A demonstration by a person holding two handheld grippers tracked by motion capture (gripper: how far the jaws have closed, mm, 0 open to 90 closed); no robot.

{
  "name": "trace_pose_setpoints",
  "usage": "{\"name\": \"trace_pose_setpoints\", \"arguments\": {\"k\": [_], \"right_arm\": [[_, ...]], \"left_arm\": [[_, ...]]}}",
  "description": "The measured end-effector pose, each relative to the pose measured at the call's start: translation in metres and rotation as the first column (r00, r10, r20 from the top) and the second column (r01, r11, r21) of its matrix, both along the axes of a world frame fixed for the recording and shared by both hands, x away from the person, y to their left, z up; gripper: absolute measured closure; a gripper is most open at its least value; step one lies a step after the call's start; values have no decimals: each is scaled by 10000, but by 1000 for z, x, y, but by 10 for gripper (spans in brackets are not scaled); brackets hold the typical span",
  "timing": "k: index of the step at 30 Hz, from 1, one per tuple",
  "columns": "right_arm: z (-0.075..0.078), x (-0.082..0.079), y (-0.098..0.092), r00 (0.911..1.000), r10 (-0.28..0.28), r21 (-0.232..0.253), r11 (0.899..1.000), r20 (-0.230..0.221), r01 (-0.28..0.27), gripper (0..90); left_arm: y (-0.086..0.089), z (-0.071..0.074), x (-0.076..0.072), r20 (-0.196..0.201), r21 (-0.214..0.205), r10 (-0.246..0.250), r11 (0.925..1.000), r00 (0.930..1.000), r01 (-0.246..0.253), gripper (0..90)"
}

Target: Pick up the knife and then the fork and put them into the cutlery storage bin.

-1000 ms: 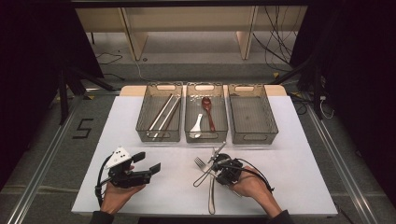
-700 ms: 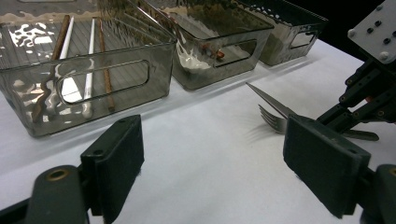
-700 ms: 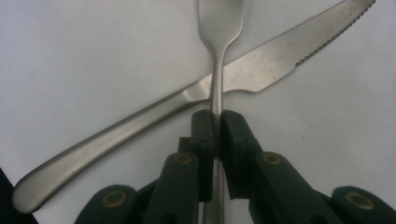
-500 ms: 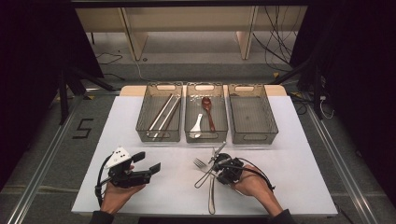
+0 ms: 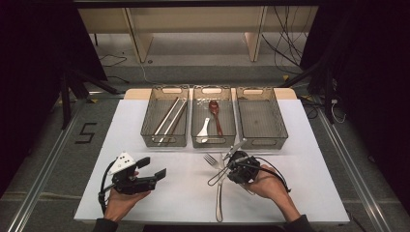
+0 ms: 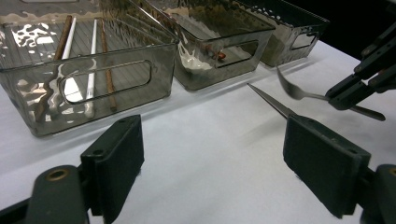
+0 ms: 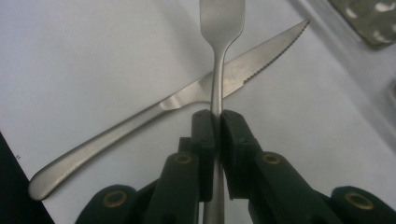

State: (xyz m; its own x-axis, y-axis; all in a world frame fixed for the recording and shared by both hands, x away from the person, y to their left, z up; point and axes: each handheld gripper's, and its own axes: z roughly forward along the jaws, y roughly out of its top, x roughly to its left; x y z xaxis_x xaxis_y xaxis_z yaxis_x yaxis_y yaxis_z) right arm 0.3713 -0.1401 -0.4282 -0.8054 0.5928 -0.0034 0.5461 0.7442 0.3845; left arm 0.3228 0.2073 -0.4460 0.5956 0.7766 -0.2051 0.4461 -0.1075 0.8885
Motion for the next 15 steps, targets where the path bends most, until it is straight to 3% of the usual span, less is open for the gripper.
{"name": "trace_pose_setpoints", "arguments": {"k": [15], "right_arm": [[26,9,-19,9971,-530,765,9959,555,486,847]], "left_arm": [[0,0,0,31,41,19,10000,10000,-19,199]]}}
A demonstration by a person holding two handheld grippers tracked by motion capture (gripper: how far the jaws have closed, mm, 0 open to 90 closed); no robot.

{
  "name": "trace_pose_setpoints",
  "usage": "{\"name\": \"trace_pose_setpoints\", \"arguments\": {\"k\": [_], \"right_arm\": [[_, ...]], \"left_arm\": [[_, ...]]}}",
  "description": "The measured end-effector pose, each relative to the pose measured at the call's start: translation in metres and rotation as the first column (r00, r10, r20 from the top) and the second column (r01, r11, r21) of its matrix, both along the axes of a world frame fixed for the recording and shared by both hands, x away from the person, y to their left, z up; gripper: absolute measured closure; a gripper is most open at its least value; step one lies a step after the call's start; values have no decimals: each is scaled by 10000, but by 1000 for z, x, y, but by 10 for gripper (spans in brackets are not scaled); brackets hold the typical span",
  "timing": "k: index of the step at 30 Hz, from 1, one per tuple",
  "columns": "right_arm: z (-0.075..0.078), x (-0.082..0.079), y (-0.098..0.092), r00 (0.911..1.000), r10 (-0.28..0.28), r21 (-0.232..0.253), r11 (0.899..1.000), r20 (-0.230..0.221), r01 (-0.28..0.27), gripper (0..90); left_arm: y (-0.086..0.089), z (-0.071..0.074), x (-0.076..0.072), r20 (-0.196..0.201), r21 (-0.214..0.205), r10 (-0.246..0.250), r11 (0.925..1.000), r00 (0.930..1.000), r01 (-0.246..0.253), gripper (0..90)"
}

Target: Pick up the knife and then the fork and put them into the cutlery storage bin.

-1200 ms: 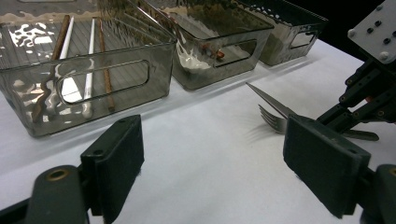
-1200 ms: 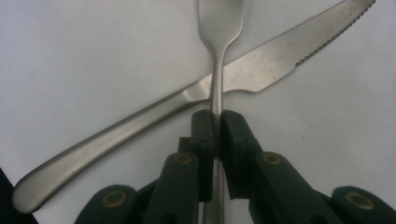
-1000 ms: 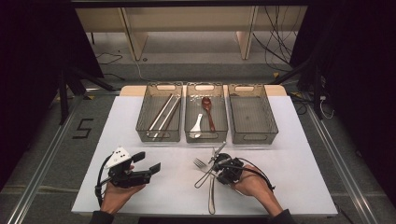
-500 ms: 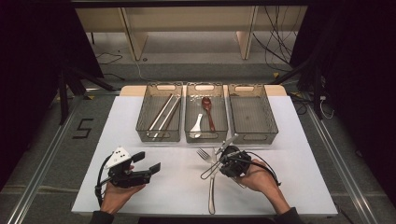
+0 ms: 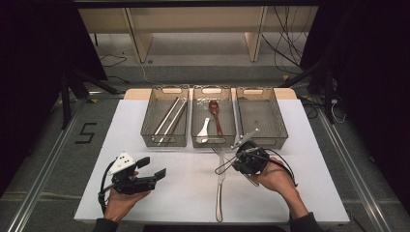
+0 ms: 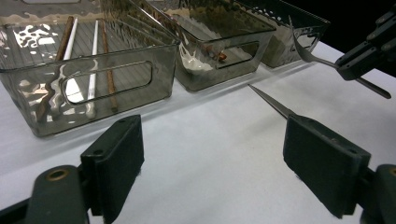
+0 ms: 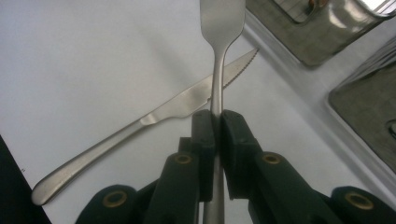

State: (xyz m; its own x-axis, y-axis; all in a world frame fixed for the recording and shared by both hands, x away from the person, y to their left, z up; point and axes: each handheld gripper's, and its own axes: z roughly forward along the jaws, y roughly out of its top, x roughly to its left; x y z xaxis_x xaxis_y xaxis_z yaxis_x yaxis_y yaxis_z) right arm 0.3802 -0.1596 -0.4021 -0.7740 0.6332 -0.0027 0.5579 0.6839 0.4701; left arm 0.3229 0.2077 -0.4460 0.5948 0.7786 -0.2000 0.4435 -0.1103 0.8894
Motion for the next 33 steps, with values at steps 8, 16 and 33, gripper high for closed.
{"name": "trace_pose_setpoints", "arguments": {"k": [8,16,33], "right_arm": [[5,8,-6,9993,-337,295,9990,167,332,847],[12,18,-9,9978,-565,565,9969,347,545,847],[39,61,-33,9821,-1760,773,9823,674,1707,848]], "left_arm": [[0,0,0,-11,-21,24,10000,10000,-24,199],[1,0,0,5,-17,24,10000,10000,-24,199],[1,0,0,7,-45,12,10000,10000,-12,199]]}}
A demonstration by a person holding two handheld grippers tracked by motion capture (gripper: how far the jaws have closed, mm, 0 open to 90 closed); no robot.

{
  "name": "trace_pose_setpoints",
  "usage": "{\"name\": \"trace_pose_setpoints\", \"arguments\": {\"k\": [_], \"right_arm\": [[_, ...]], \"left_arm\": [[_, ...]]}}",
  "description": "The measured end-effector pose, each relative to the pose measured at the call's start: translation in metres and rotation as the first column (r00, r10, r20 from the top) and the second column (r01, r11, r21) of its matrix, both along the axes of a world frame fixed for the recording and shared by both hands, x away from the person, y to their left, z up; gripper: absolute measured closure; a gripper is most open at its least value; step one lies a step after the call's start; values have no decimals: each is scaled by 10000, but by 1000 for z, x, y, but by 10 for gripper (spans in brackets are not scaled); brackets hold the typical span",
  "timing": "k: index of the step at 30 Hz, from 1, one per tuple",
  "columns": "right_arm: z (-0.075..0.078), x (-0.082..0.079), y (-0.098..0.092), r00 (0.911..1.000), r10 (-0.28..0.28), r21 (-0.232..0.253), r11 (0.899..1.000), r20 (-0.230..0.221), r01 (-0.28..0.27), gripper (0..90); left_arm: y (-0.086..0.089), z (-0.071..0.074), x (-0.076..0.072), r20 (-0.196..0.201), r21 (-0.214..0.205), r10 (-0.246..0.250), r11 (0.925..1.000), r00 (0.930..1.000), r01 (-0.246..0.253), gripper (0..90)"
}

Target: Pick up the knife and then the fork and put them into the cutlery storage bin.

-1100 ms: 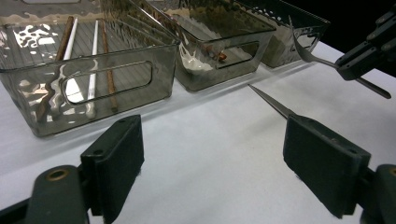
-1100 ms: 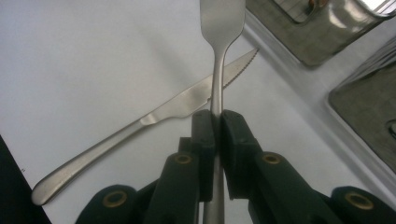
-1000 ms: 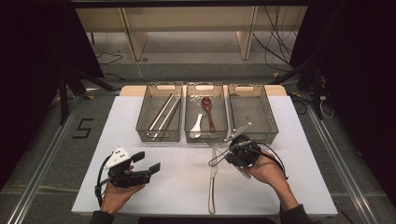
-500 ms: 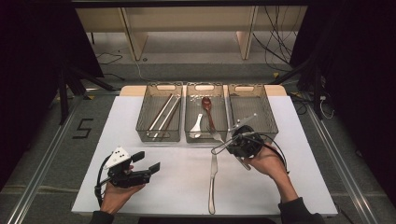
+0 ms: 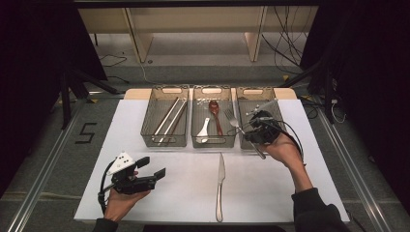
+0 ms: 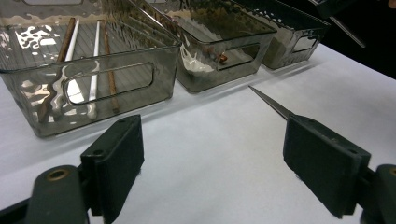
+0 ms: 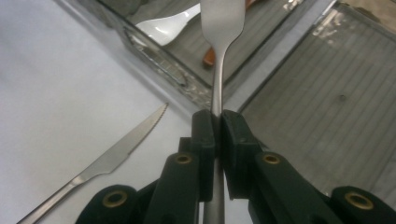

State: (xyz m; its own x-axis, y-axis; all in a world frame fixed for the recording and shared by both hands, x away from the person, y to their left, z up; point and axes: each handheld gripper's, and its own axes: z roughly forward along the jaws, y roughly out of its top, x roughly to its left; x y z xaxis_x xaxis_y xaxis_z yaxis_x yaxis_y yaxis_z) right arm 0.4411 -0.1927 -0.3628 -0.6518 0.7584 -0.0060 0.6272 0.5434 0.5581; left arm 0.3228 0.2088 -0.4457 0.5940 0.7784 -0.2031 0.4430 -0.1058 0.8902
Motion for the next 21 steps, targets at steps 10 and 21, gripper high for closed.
{"name": "trace_pose_setpoints", "arguments": {"k": [10,21], "right_arm": [[6,28,-13,9983,-582,60,9983,6,582,848],[15,63,-18,9900,-1396,-70,9902,-200,1395,848]], "left_arm": [[0,0,0,1,1,12,10000,10000,-12,199],[0,0,0,-3,-14,10,10000,10000,-10,199]]}}
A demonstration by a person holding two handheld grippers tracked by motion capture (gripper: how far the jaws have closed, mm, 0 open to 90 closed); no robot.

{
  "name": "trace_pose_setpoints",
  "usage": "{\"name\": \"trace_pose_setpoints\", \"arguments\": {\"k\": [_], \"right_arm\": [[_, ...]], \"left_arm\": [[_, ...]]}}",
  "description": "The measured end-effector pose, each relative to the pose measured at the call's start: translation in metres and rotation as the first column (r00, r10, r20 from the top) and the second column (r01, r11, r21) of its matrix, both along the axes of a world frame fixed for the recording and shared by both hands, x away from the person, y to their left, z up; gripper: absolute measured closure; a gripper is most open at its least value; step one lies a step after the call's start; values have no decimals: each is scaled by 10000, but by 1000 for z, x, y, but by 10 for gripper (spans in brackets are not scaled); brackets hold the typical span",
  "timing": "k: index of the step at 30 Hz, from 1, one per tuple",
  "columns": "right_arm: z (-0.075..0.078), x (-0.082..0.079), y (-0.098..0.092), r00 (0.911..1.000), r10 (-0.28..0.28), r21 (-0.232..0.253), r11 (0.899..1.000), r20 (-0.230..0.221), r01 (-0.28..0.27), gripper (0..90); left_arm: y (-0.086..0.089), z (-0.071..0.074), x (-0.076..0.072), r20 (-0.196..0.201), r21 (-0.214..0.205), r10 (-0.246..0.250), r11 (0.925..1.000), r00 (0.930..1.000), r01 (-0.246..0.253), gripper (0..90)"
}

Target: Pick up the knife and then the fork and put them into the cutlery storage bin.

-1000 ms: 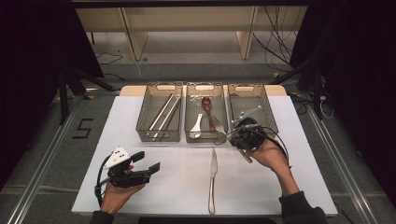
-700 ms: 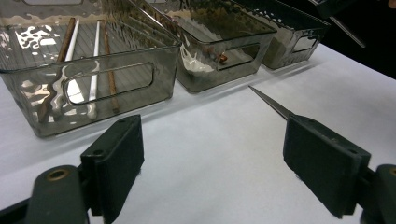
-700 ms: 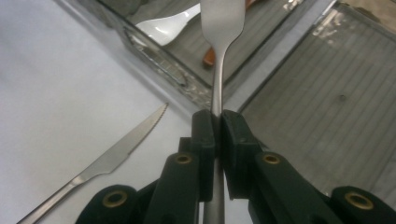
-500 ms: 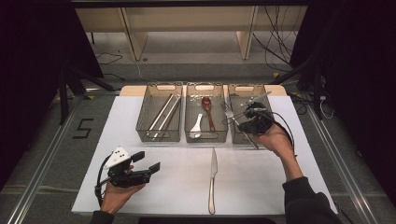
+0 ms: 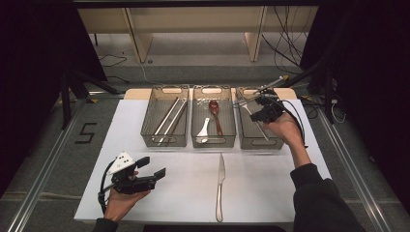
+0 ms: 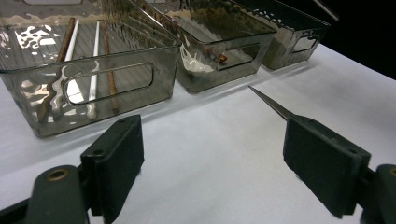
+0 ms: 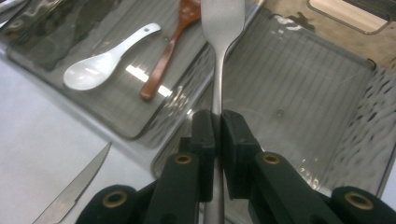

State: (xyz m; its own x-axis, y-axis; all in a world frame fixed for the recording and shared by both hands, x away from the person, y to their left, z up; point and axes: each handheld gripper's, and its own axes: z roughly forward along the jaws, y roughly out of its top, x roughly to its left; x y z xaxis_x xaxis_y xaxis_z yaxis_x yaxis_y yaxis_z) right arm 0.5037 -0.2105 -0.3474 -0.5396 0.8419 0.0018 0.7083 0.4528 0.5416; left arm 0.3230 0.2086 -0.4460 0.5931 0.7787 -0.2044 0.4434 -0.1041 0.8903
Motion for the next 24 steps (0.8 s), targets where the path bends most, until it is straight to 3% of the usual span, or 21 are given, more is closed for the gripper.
{"name": "trace_pose_setpoints", "arguments": {"k": [11,24], "right_arm": [[-6,16,-6,9981,-619,109,9980,-75,620,847],[-15,26,-4,9952,-983,-3,9952,14,983,846]], "left_arm": [[0,0,0,-1,6,-8,10000,10000,8,199],[1,0,0,-3,-15,1,10000,10000,-1,199]]}}
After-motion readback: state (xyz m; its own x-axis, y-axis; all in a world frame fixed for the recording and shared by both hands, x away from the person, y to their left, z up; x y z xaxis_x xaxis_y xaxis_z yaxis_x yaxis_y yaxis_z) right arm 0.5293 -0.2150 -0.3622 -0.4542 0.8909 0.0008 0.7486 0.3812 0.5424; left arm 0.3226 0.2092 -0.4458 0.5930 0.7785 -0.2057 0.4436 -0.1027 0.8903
